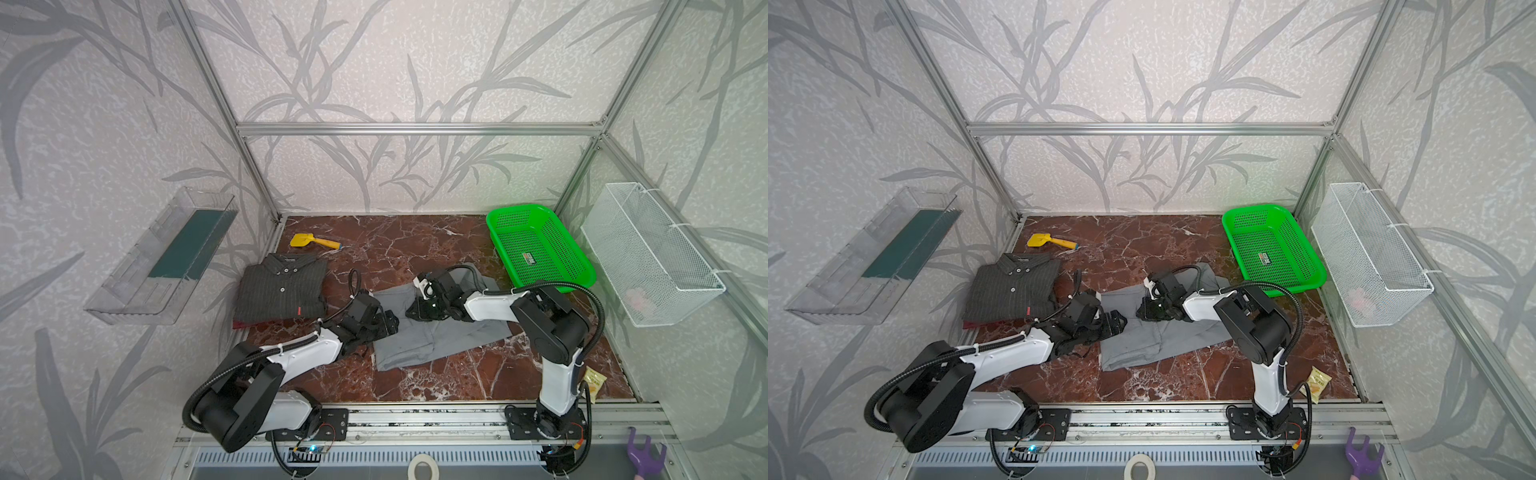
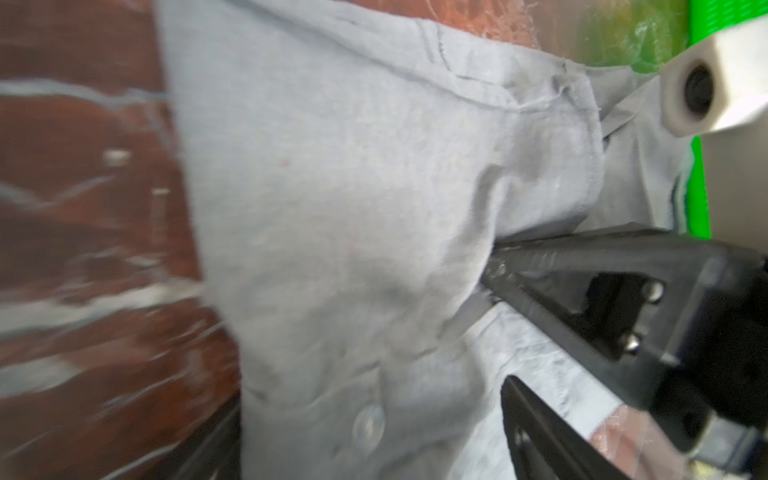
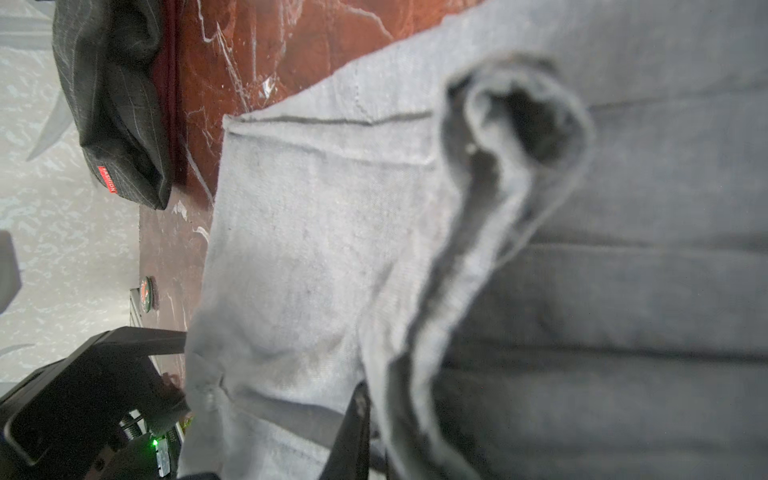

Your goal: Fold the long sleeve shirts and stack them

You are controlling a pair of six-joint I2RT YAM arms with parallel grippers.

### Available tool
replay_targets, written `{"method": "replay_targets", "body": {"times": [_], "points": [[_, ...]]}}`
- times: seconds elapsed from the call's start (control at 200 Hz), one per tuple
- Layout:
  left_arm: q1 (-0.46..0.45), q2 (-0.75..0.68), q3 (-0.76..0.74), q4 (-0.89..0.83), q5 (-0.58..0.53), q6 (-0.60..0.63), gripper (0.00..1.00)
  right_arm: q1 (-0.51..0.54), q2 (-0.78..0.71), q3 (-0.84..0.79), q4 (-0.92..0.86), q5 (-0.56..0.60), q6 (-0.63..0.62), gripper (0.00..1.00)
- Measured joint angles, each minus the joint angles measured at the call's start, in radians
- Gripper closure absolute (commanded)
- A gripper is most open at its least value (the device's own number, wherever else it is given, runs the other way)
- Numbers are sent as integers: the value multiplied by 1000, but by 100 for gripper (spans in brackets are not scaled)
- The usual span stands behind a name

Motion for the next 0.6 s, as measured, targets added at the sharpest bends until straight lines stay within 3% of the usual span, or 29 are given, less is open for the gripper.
{"method": "replay_targets", "body": {"times": [0.26,0.375,0.6], "points": [[61,-33,-50,21,63,-49,65,0,-16,-18,1,0,3,89],[75,-69,-56,-55,63,-46,100,2,-36,-29,-12,2,3,89],[109,-136,16,-293,10,-6,100,-11,-166,-32,-101,18,-8,78]]}}
